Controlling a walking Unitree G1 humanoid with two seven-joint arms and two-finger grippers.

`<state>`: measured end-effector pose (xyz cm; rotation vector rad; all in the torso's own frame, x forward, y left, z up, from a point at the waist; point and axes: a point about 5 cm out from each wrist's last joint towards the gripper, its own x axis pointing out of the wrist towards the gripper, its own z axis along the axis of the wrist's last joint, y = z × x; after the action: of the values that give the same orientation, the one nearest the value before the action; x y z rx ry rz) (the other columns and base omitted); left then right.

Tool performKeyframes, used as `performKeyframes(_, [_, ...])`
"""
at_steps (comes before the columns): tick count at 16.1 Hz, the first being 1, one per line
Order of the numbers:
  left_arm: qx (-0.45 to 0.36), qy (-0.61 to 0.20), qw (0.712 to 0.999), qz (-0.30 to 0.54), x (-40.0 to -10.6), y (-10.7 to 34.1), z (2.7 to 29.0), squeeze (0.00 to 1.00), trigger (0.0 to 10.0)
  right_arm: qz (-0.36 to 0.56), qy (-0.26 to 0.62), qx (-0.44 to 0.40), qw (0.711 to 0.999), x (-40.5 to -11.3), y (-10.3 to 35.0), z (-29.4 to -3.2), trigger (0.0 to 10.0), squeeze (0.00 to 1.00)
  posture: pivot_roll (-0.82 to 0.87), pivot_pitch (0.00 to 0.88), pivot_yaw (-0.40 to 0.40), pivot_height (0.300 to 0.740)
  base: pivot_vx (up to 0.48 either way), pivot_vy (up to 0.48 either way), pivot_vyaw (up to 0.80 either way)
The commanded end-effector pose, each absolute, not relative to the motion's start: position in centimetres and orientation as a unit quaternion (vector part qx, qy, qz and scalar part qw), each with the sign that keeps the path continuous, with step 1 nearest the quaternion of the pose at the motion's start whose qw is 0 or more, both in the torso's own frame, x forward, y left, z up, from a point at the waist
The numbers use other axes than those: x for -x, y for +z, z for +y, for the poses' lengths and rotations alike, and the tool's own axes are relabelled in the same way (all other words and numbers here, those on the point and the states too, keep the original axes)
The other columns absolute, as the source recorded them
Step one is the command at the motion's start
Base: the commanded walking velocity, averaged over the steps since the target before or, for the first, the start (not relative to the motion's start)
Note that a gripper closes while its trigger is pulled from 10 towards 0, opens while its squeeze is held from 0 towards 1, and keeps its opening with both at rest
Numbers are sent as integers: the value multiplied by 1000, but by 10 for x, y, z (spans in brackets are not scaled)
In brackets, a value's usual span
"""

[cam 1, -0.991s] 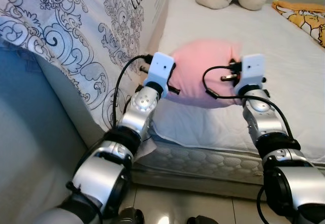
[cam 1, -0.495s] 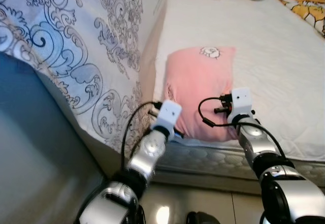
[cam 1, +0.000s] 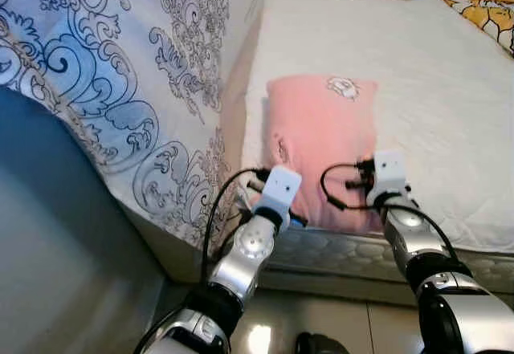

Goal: Clean up the room

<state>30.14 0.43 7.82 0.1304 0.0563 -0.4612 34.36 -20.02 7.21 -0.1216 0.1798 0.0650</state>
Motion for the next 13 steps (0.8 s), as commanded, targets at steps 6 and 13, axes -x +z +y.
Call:
performKeyframes(6, [-48,-266,960,-68,-313,140,-8,0,10000,-64,33,75,995,-355,131,-195,10000,0,-47,13,-18,740,0,0,0])
performKeyframes(13, [-41,-282,949,-135,-326,193,17,0,10000,-187,-29,100,977,-332,192,-210,10000,0,-53,0,-8,740,0,0,0])
